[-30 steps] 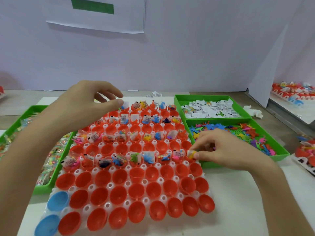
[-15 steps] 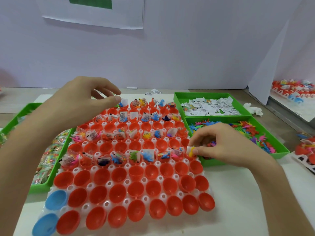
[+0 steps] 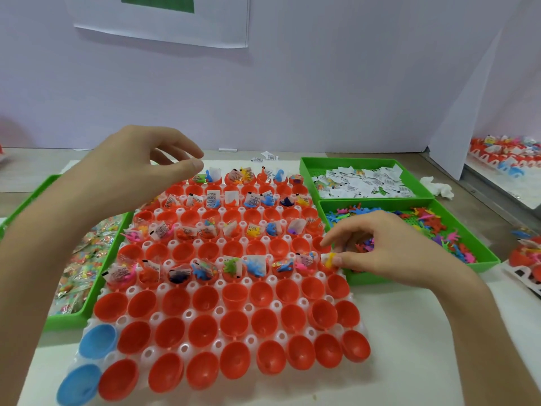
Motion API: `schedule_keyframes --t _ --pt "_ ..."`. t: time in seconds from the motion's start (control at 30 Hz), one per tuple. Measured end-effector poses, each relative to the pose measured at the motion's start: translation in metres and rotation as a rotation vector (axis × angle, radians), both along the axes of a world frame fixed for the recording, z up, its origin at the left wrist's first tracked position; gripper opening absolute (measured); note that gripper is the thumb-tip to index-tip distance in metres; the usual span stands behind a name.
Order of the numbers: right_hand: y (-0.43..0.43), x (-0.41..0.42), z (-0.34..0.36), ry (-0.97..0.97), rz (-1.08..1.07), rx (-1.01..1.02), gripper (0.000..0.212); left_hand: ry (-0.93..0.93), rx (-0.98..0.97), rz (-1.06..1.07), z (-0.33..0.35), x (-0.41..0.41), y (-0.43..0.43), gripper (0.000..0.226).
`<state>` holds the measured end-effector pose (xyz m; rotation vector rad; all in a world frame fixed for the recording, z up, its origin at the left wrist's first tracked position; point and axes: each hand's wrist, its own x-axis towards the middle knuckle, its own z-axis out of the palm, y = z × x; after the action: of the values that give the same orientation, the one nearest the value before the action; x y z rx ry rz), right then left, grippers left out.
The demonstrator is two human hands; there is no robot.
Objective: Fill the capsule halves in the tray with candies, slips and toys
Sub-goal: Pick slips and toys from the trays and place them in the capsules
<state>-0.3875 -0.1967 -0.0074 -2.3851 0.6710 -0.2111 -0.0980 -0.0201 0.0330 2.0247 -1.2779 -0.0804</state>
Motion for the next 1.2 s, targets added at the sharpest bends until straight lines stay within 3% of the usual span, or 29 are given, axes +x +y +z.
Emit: schedule_keyframes --t 0.3,0.5,0.57,0.83,1.0,1.2 --pt "-0.004 -0.006 0.003 -0.079 0.035 0.053 0.018 0.008 0.113 0.065 -0.006 0.049 0.018 0.009" --pt "-0.013 -0.005 0.002 -0.394 -0.223 -0.020 0.017 0.068 0.326 0.374 -0.052 0.132 0.059 0.022" --pt "-0.014 -0.004 0.000 -0.456 -0.268 -0.007 0.018 0.134 0.366 0.423 -0.067 0.143 0.064 0.016" --pt "-0.028 0.004 -0.014 -0.627 -0.543 -0.070 0.023 0.262 0.239 0.563 -0.086 0.149 0.060 0.012" --pt "-0.064 0.029 -0.024 -0.385 -0.629 -0.179 0.015 0.176 0.344 0.496 -0.069 0.127 0.054 0.024" --pt "-0.101 0.052 -0.035 -0.080 -0.656 -0.257 0.014 0.219 0.234 0.560 -0.072 0.129 0.057 0.016"
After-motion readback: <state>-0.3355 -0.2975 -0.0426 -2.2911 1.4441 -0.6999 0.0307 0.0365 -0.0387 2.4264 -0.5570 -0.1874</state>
